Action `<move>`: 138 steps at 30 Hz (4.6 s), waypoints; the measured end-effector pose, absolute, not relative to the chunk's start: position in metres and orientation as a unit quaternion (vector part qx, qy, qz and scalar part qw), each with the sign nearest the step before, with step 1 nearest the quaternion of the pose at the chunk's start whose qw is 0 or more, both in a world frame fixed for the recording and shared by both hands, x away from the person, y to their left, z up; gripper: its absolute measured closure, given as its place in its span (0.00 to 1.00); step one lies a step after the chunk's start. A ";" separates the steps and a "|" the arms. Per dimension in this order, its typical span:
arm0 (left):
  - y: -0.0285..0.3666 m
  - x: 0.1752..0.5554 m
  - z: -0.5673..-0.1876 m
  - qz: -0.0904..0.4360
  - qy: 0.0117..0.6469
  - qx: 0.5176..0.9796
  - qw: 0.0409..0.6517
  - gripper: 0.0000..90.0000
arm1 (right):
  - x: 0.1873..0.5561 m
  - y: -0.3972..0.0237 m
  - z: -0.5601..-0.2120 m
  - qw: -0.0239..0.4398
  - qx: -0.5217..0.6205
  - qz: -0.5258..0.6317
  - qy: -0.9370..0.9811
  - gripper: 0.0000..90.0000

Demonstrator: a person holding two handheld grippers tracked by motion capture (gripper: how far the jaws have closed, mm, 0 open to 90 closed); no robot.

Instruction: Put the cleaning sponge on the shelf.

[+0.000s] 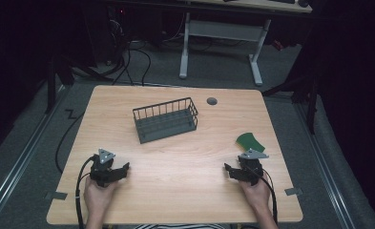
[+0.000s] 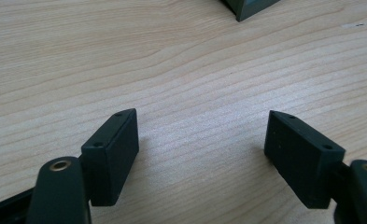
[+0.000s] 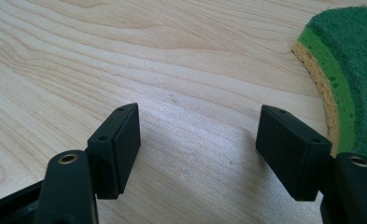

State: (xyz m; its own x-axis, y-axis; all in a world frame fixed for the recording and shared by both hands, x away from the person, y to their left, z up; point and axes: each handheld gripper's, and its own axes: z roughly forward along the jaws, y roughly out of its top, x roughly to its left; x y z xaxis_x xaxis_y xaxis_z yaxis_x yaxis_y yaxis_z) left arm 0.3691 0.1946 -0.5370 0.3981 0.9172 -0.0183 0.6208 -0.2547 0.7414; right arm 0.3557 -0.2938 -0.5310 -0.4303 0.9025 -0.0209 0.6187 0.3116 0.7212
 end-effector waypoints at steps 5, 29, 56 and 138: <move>0.195 0.369 -0.537 0.215 0.505 0.762 0.344 0.30 | 0.356 -0.294 -0.531 0.217 0.488 0.326 0.780 0.34; 0.197 0.372 -0.536 0.209 0.511 0.757 0.350 0.32 | 0.356 -0.294 -0.530 0.210 0.484 0.330 0.783 0.43; 0.179 0.391 -0.481 0.184 0.498 0.761 0.374 0.42 | 0.397 -0.283 -0.457 0.184 0.453 0.414 0.767 0.60; 0.141 0.468 -0.439 0.177 0.514 0.749 0.379 0.84 | 0.541 -0.190 -0.439 0.144 0.453 0.361 0.803 0.89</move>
